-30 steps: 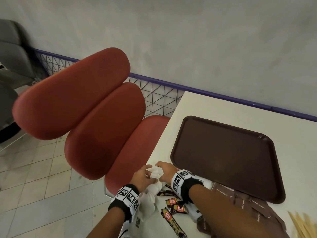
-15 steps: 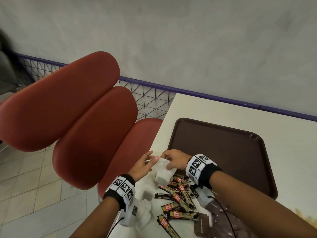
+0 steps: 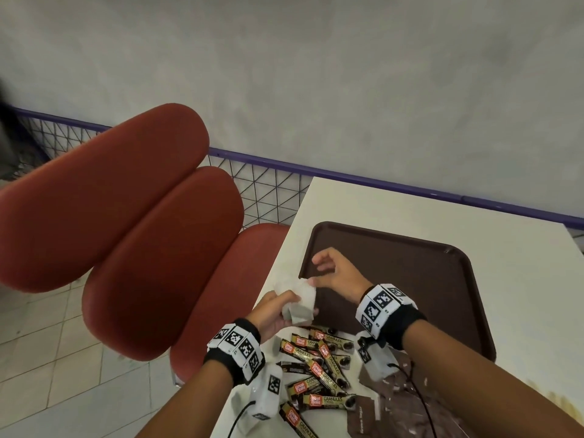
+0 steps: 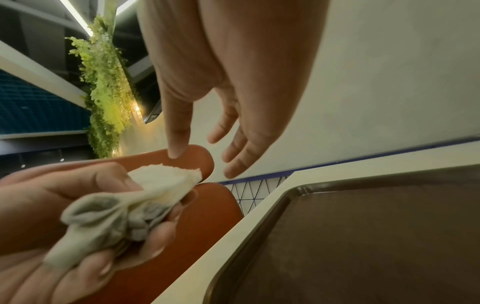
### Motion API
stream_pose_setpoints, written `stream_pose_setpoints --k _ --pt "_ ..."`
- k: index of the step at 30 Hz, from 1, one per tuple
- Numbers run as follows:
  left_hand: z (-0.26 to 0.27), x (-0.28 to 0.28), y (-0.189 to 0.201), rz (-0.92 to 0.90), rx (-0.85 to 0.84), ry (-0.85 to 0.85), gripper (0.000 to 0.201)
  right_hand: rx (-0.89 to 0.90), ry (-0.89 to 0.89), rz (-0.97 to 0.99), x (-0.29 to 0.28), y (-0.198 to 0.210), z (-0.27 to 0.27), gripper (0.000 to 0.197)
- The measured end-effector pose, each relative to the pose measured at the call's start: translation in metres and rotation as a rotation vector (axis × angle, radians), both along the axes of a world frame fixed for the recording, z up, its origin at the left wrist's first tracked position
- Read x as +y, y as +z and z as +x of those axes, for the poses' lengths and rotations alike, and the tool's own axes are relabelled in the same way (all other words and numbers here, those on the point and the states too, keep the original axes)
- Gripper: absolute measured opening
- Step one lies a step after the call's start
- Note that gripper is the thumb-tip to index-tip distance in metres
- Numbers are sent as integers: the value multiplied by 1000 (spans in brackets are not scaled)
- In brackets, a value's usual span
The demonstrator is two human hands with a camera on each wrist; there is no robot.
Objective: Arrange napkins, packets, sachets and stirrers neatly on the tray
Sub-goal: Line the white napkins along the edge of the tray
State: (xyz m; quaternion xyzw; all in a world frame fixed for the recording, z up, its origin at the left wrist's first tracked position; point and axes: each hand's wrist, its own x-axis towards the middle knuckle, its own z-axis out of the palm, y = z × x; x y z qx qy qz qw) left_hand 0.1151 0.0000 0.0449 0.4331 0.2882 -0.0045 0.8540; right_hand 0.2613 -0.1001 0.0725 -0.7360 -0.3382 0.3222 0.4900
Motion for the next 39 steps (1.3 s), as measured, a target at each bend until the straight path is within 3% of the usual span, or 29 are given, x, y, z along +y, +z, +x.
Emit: stream_pose_setpoints --k 3,9,14,21,26,29,32,35,39 --pt "-2 4 -5 45 7 125 32 -13 -23 31 -12 0 1 31" --pt "0 1 -6 75 2 248 37 57 147 -33 -23 -4 -11 13" --pt "4 0 -5 67 -29 235 34 99 191 -42 -23 -14 -14 24" --pt "10 0 -8 71 -22 281 38 75 10 38 -26 -28 -13 23" --pt "20 -2 -8 71 -24 267 26 101 -10 59 -25 -36 -11 24" --pt "26 1 -10 54 -26 272 35 120 -106 83 -21 -36 -3 20" --pt "31 10 -13 27 -17 318 40 120 -280 111 -17 -30 17 16" --pt "31 21 -16 -28 -11 356 30 46 -445 81 -6 -33 52 19" --pt "26 38 -25 -52 -15 360 39 -74 -536 -32 23 -50 100 25"
